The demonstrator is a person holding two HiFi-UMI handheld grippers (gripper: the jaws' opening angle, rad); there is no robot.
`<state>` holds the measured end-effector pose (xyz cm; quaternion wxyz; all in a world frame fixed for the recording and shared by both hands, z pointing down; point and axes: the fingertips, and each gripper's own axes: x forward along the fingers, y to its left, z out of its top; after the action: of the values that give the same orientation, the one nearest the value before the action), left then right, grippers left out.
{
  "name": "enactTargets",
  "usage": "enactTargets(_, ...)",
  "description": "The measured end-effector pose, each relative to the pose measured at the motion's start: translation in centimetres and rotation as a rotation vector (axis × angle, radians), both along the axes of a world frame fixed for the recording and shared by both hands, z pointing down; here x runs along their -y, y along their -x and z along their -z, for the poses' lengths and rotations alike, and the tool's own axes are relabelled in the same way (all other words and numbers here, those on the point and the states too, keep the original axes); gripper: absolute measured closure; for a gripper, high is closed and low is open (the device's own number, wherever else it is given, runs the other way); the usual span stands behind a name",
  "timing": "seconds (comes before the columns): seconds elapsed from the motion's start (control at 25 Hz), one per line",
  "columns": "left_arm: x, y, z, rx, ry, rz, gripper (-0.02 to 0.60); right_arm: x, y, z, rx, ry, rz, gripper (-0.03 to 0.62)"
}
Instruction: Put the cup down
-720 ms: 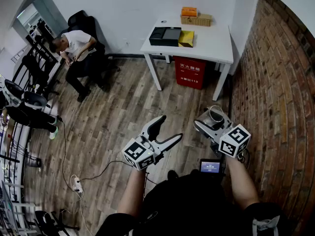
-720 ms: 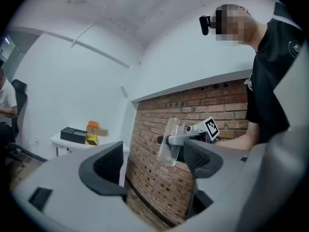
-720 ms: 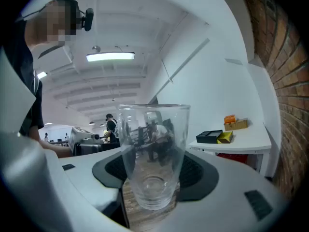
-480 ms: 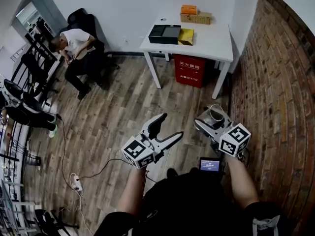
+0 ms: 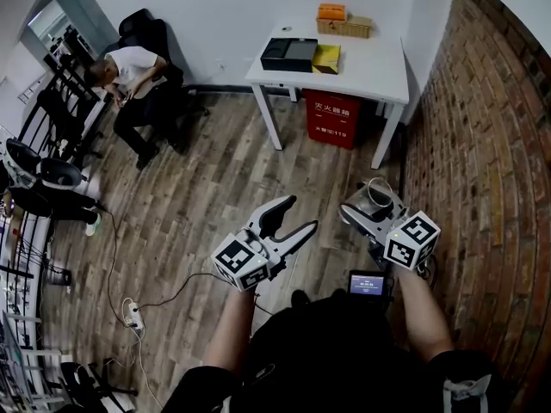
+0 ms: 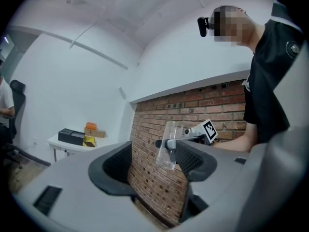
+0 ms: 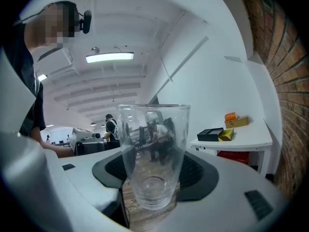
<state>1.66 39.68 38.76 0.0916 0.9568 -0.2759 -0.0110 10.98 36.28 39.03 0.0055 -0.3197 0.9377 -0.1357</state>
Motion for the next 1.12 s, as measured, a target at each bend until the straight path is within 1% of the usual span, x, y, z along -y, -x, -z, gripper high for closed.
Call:
enactTargets(0.2, -0.2, -0.1, 0.3, -0.011, -0.013, -0.014, 0.326, 0.0, 0.0, -0.1, 0.006, 0.005, 0.007, 0.315)
enactTargets(0.28, -0.3, -0.2, 0.4, -0.015, -0.020, -0.018, 0.352, 0.0, -0.1, -0.4, 0.011, 0.010, 0.009, 0.315)
enactTargets(0.4, -0.4, -0.2, 0.0, -0.013, -0.007, -0.017, 0.368, -0.2, -0.1, -0.7, 0.004, 0.011, 0.014, 0.315)
enactTargets(0.6, -0.5, 0.0, -0.2, -0.006, 0.004, -0.012, 0.371, -0.3, -0.2, -0.3, 0.009, 0.011, 0.007, 0.315)
enactTargets(0.84, -0.5, -0.5, -0.4, -0.020, 0.013, -0.003, 0.371, -0.6, -1.1, -0.7, 0.017, 0.022, 0.005, 0.315)
enactTargets(0.96, -0.5, -0.9, -0.2, -0.040, 0.014, 0.005, 0.373, -0.5, -2.1, -1.1, 0.018, 0.021, -0.005, 0.315)
enactTargets(1.04, -0.4, -1.0, -0.2, -0.042, 0.015, 0.023, 0.376, -0.5, -2.6, -1.0, 0.021, 0.021, -0.010, 0.315)
enactTargets(1.12, -0.3, -0.7, -0.4, -0.038, 0.014, 0.062, 0.377, -0.2, -3.2, -1.4, 0.025, 0.026, -0.007, 0.315)
